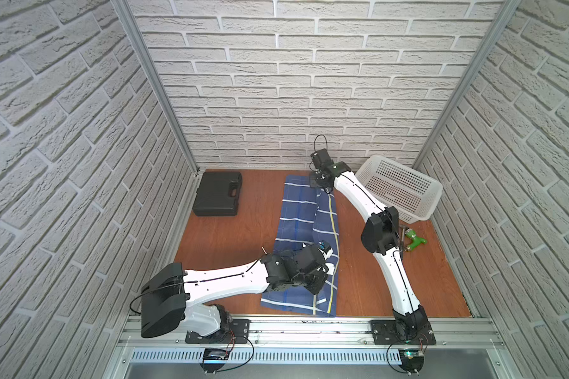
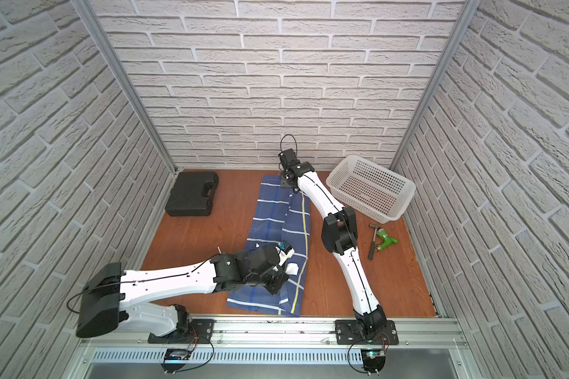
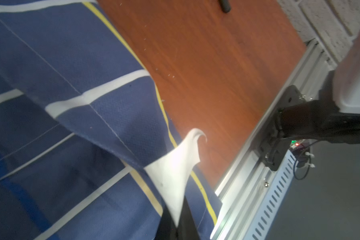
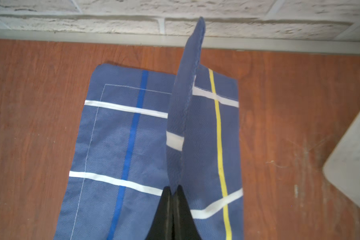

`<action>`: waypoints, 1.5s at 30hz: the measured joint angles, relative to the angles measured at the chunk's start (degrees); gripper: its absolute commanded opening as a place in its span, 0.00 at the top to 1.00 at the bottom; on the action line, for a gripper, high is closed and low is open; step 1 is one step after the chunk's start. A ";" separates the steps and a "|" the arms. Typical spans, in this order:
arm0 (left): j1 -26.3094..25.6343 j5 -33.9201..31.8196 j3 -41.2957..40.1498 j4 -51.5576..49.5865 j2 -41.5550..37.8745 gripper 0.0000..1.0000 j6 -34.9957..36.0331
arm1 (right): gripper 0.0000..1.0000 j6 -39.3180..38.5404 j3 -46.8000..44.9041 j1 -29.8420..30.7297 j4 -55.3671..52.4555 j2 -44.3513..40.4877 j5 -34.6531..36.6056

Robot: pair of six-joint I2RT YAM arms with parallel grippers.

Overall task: Roll up the pillowcase
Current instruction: Fold the pillowcase at the center of the board.

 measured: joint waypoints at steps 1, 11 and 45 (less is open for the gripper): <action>0.09 -0.48 -0.55 -1.03 -0.26 1.00 -0.96 | 0.98 0.50 -0.15 0.61 0.68 0.44 -0.13; 0.20 -6.10 -2.01 -11.52 -6.23 1.00 -9.05 | 0.98 5.60 -4.39 2.56 10.16 0.90 -2.36; 7.91 -8.52 -3.65 -25.75 -4.66 0.90 -14.78 | 0.98 16.41 -5.40 4.59 25.29 9.29 -9.09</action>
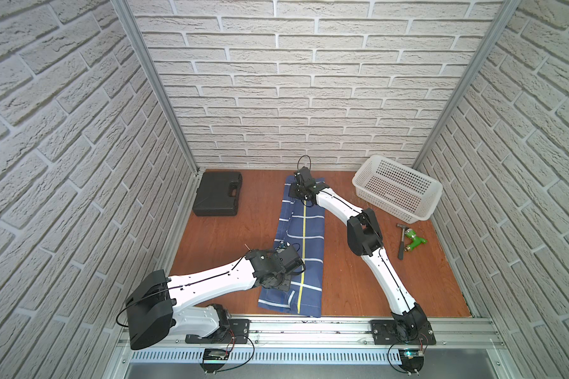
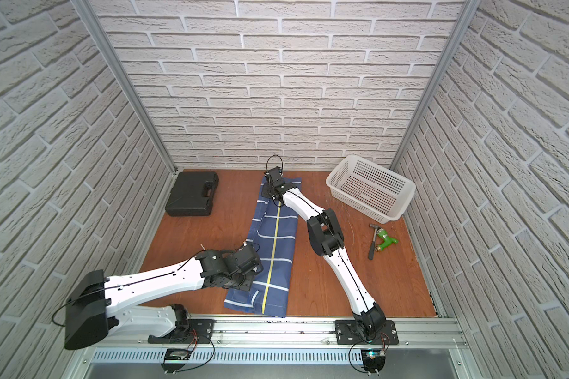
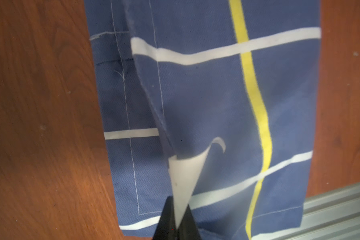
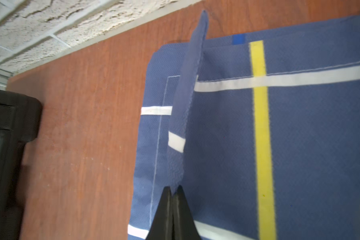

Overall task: Roll up the pillowcase
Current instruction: Fold the pillowcase at the center of the board.

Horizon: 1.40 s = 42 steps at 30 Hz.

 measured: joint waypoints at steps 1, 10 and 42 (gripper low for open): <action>0.15 0.11 -0.13 -0.28 0.37 0.89 0.09 | 0.97 0.07 0.00 0.02 0.28 0.00 -0.13; 2.82 1.18 -0.22 -0.74 2.71 0.87 1.77 | 0.85 1.20 0.98 0.07 3.08 1.55 -0.63; 10.08 13.22 -4.57 0.85 1.84 0.60 0.81 | 0.57 -3.91 0.68 -0.55 2.01 -4.55 -5.90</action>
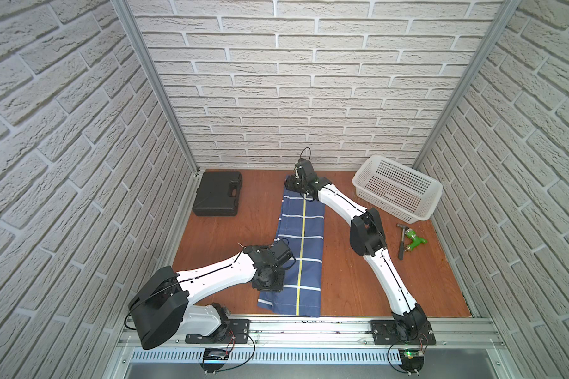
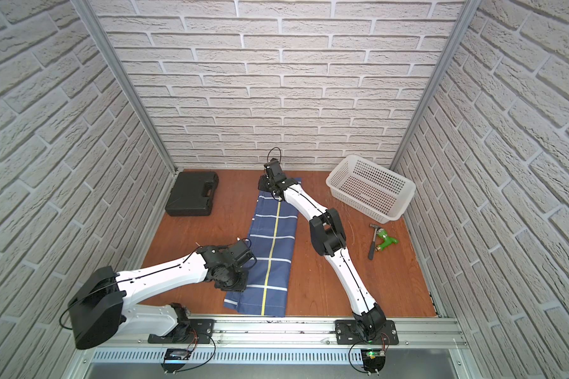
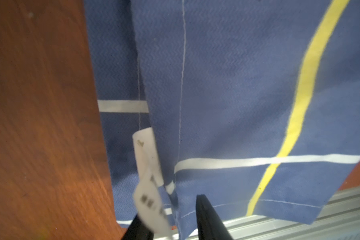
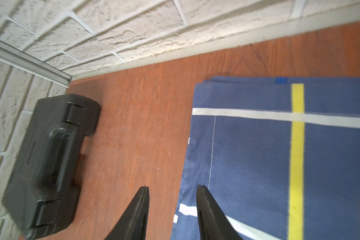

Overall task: Roll up the pillowcase
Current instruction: Fold the pillowcase at the center of the board.

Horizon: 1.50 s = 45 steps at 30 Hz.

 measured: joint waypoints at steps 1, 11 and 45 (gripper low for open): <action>0.33 0.46 -0.13 0.22 -0.02 0.60 -0.02 | 0.56 -0.39 -1.22 -0.13 -0.17 -1.46 0.00; 1.42 4.26 -1.44 2.69 0.02 0.77 -0.31 | 0.49 -6.14 -20.81 -1.27 -2.29 -18.56 -0.48; 7.50 -1.25 8.68 -13.77 3.23 1.00 6.16 | 0.36 -16.76 -63.80 -1.11 -1.55 -45.83 -6.32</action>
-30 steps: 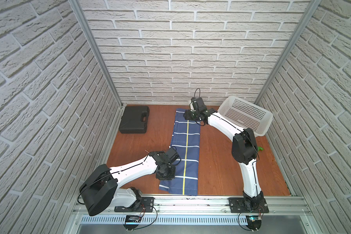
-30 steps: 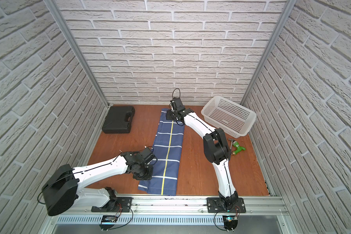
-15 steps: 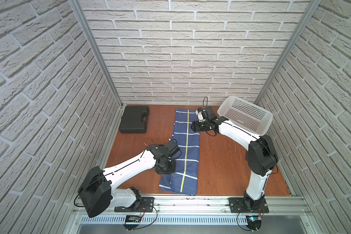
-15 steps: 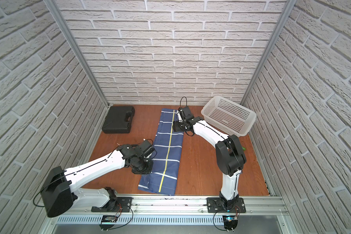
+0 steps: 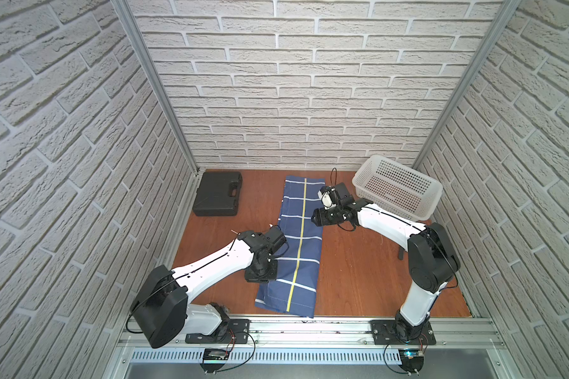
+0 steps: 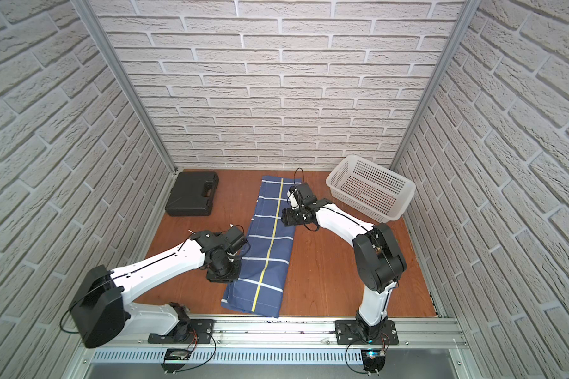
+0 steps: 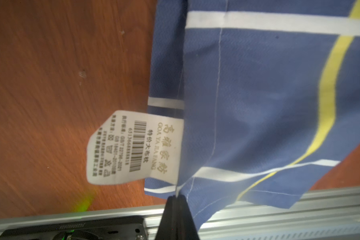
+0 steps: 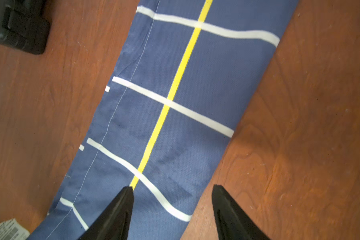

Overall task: Roll up the pillowcase
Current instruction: Fold the pillowcase at the center of the board.

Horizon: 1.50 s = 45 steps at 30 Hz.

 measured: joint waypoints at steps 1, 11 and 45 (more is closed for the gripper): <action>0.00 -0.66 -0.13 0.07 0.83 1.00 0.24 | 0.36 -0.09 -0.94 0.24 0.22 -0.55 -0.15; 0.20 -4.24 -1.77 1.03 5.70 1.00 1.57 | 0.45 0.98 -4.42 1.95 3.69 -1.27 -2.29; 2.80 -8.94 8.33 -10.19 6.21 0.57 2.43 | 0.59 5.09 17.07 3.82 11.50 20.87 -4.63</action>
